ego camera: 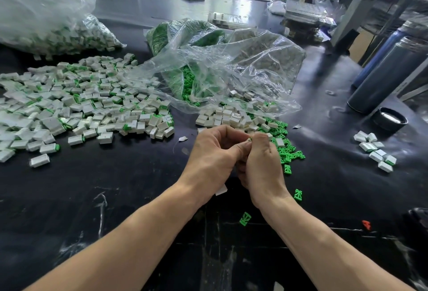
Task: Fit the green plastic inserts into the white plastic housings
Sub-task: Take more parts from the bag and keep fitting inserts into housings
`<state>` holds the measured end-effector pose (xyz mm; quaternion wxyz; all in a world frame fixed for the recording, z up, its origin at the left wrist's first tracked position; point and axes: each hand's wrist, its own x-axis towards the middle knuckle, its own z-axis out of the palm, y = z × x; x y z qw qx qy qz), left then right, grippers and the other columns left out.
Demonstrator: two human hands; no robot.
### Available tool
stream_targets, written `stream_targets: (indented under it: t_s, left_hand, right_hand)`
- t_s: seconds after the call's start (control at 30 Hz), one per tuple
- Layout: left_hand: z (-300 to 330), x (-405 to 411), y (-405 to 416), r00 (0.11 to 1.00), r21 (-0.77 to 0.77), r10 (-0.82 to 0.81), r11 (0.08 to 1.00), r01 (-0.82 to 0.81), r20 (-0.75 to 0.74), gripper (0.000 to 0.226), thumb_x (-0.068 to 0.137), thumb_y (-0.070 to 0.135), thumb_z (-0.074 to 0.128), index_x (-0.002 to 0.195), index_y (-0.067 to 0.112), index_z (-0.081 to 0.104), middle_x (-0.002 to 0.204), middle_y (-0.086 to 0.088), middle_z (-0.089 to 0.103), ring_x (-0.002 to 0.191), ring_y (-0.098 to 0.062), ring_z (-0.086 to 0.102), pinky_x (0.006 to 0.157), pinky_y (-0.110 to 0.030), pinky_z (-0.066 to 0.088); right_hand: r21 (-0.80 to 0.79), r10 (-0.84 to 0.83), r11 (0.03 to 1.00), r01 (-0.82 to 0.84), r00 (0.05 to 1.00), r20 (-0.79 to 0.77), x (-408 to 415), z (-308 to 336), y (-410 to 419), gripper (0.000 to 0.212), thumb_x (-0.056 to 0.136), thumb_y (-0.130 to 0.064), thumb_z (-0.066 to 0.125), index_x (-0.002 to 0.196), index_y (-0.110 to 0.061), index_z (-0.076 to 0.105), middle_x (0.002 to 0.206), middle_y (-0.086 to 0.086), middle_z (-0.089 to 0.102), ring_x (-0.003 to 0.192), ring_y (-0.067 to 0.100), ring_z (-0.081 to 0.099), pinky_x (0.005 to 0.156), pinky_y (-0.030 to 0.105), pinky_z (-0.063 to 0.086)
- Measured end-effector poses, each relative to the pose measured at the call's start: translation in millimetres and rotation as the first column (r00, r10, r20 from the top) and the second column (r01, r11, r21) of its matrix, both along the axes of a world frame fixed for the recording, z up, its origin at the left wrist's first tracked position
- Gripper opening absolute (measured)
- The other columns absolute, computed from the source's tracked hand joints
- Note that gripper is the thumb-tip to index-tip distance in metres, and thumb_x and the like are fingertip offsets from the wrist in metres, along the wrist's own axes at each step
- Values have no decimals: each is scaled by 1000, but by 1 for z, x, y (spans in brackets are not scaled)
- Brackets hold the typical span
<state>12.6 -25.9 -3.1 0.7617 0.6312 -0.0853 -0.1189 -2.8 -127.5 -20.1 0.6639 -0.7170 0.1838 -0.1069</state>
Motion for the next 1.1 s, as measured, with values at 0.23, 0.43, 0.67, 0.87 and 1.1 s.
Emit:
stream_targets:
  t_s: [0.23, 0.43, 0.67, 0.87, 1.1]
  left_hand:
    - [1, -1, 0, 1000, -5, -7, 1000, 7, 4, 13, 91, 4, 74, 98, -4, 69, 91, -23, 74, 72, -16, 71, 59, -21, 57]
    - [1, -2, -1, 1000, -10, -1, 1000, 2, 13, 7, 91, 3, 73, 93, -2, 69, 80, -10, 73, 66, -10, 68, 56, -18, 53]
    - [2, -4, -3, 1000, -31, -2, 1000, 3, 21, 5, 91, 2, 73, 90, 1, 68, 75, -4, 73, 65, -7, 68, 56, -16, 52]
    - [2, -1, -2, 1000, -6, 1, 1000, -1, 25, 4, 91, 6, 75, 91, 5, 71, 76, -6, 75, 65, -10, 69, 55, -22, 55]
    - [3, 9, 12, 988, 97, 66, 992, -80, 137, 8, 88, 11, 79, 89, 15, 73, 84, -4, 77, 75, -10, 72, 68, -18, 56]
  right_hand:
    - [-22, -13, 1000, 13, 1000, 6, 1, -2, -1, 50, 66, -64, 32, 71, -41, 76, 49, -12, 59, 56, 12, 54, 58, 26, 36]
    - [-8, -29, 1000, 29, 999, 43, 2, -4, 1, 50, 67, -65, 31, 73, -44, 77, 53, -10, 63, 62, 18, 57, 65, 34, 41]
    - [4, -47, 999, 47, 997, 58, 2, -5, 1, 53, 66, -62, 34, 76, -35, 78, 65, 1, 71, 73, 29, 66, 71, 47, 51]
    - [86, -29, 996, 25, 999, 44, 0, -1, 0, 46, 83, -66, 39, 72, -42, 76, 57, -6, 66, 56, 13, 64, 54, 28, 48]
    - [-58, 78, 996, -69, 980, 184, -1, 6, -16, 63, 110, -52, 36, 67, -22, 70, 51, 3, 55, 38, 16, 46, 37, 23, 35]
